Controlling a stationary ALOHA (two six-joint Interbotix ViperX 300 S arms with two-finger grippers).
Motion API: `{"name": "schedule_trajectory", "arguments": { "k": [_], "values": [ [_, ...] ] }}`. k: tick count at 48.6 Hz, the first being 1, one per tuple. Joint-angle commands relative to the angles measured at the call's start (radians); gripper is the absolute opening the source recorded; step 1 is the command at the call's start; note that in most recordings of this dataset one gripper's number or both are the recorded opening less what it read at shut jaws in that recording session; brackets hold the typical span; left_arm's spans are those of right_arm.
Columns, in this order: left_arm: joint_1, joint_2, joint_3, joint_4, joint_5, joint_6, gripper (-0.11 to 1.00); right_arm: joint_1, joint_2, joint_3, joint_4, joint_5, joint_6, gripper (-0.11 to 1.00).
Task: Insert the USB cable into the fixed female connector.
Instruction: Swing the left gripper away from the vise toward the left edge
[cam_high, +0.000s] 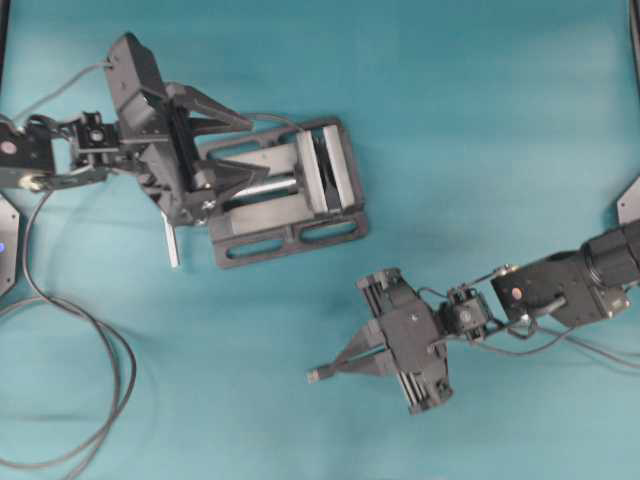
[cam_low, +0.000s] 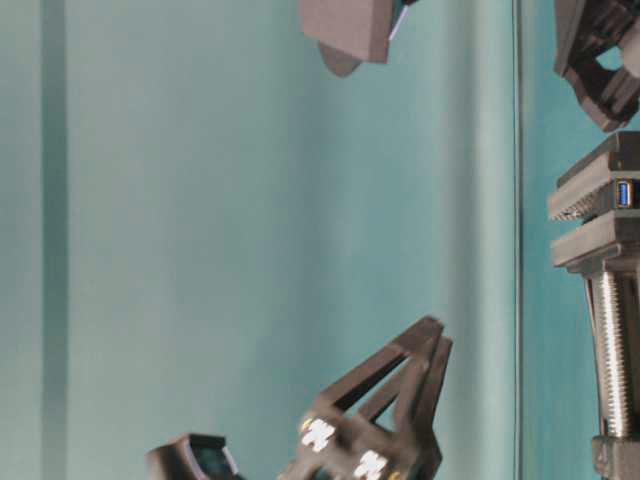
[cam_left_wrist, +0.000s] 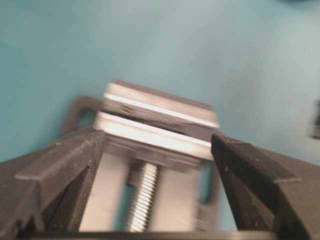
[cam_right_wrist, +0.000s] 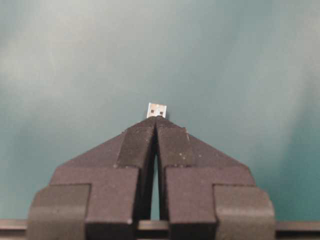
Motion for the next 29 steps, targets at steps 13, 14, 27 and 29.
{"name": "schedule_trajectory", "arguments": {
  "k": [13, 14, 27, 29],
  "values": [
    [-0.149, -0.095, 0.115, 0.006, -0.018, -0.026, 0.99, -0.006, -0.034, -0.021, 0.003, 0.020, 0.008, 0.66],
    [-0.155, -0.106, 0.123, 0.006, -0.020, -0.025, 0.99, -0.008, -0.034, -0.021, 0.003, 0.028, 0.009, 0.69],
    [-0.196, -0.376, 0.264, 0.032, -0.035, 0.028, 0.99, -0.008, -0.014, -0.034, 0.003, 0.060, 0.012, 0.66],
    [-0.209, -0.433, 0.287, 0.032, -0.017, 0.041, 0.99, -0.008, -0.005, -0.040, 0.003, 0.052, 0.017, 0.66]
  ]
}}
